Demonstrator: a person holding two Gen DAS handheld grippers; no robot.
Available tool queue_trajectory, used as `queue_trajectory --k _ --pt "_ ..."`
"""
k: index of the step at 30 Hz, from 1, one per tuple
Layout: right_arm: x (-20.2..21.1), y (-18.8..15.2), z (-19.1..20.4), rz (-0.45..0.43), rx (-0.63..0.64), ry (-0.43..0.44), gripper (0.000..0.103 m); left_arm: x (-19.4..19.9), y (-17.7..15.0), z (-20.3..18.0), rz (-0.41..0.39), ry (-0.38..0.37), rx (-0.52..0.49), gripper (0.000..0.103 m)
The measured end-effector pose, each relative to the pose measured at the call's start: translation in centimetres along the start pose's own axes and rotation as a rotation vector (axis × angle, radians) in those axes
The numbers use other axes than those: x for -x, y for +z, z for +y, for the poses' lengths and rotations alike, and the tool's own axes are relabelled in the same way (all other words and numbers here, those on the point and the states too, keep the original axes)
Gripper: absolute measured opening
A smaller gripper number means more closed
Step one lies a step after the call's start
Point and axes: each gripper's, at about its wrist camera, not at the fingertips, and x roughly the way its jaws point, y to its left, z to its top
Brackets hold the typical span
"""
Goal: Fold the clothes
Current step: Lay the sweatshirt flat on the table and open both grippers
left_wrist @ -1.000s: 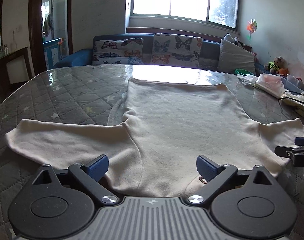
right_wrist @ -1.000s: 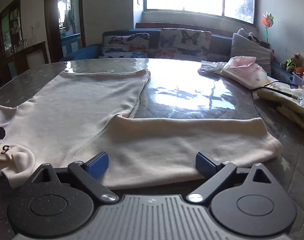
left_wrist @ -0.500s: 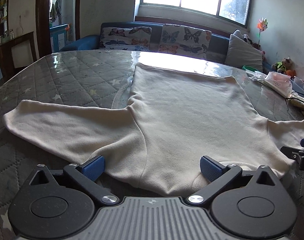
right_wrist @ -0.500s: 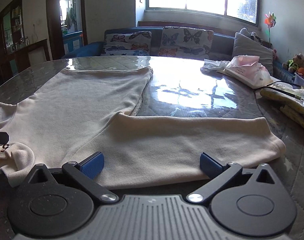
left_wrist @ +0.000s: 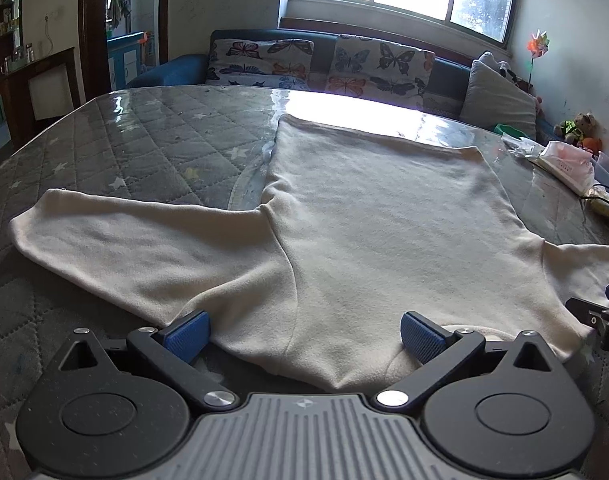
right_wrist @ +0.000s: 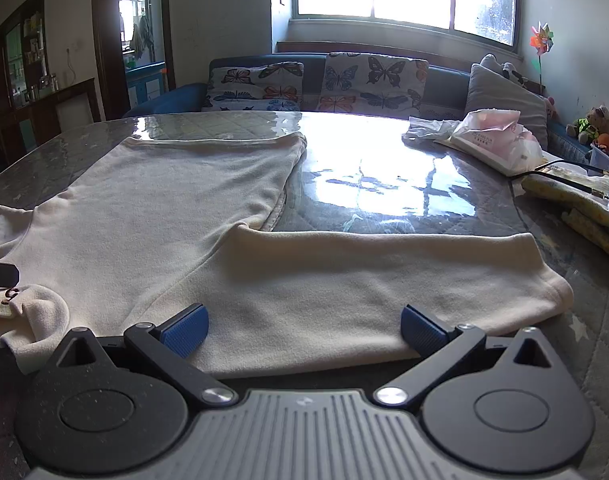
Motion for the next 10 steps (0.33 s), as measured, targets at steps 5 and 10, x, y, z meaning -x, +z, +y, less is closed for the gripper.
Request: queue_trajectory --k 5,10 --pt "-0.04 -0.04 -0.09 0.000 -0.001 0.002 0.103 0.10 0.00 0.05 0.003 0.001 0.010 0.103" --pt "-0.08 -0.04 -0.13 0.000 -0.002 0.002 0.103 -0.04 0.25 0.27 0.002 -0.003 0.018 0.103"
